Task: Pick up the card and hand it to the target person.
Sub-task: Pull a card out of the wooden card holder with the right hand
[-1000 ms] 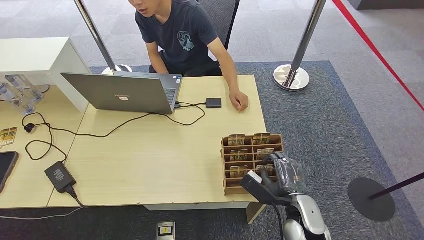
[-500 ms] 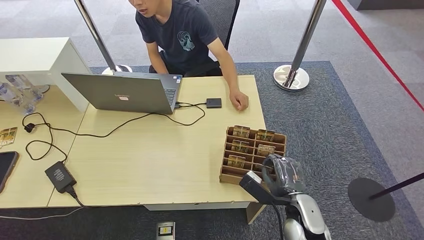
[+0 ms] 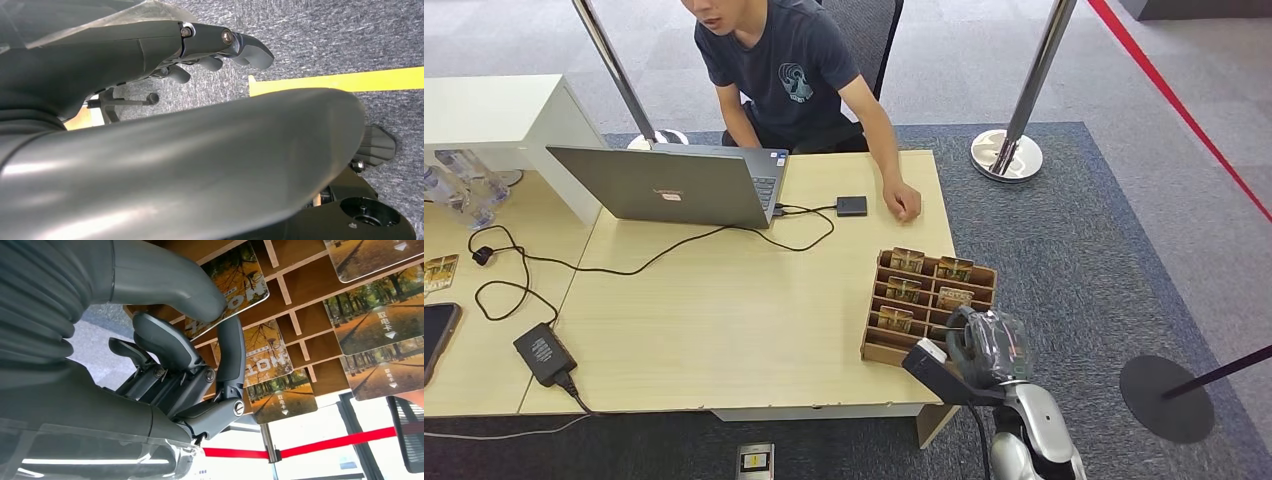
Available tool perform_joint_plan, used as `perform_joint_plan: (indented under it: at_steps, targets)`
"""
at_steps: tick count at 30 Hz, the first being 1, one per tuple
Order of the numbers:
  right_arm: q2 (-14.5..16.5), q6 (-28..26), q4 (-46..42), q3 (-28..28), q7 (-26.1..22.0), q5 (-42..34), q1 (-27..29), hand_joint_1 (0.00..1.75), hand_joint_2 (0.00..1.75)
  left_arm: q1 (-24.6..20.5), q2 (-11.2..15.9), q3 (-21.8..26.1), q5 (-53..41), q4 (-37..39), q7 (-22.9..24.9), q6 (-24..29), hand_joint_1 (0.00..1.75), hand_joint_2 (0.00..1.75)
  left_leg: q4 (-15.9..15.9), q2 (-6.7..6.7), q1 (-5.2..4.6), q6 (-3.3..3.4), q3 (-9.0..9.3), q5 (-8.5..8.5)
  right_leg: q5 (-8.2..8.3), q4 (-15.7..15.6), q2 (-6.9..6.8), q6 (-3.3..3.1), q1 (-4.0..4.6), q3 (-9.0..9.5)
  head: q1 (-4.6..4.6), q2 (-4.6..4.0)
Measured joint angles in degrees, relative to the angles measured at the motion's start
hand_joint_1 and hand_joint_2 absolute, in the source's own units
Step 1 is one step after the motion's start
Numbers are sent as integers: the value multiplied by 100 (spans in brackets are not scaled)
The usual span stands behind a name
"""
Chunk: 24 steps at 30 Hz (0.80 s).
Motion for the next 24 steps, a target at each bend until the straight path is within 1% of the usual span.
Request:
perform_joint_plan:
  at_steps: [18,24]
  targets:
    - [-22,-19,-116,13,-34,-45,57,175,175,0,2,0,-14,0,2,0,0,0,0,0,0,0,-1,0,0,0,0,0,0,-1,1,0]
    - [-50,-17,-372,44,42,71,145,175,175,-1,2,0,-23,0,2,0,0,0,0,0,0,0,-2,0,0,0,0,0,0,-3,0,0]
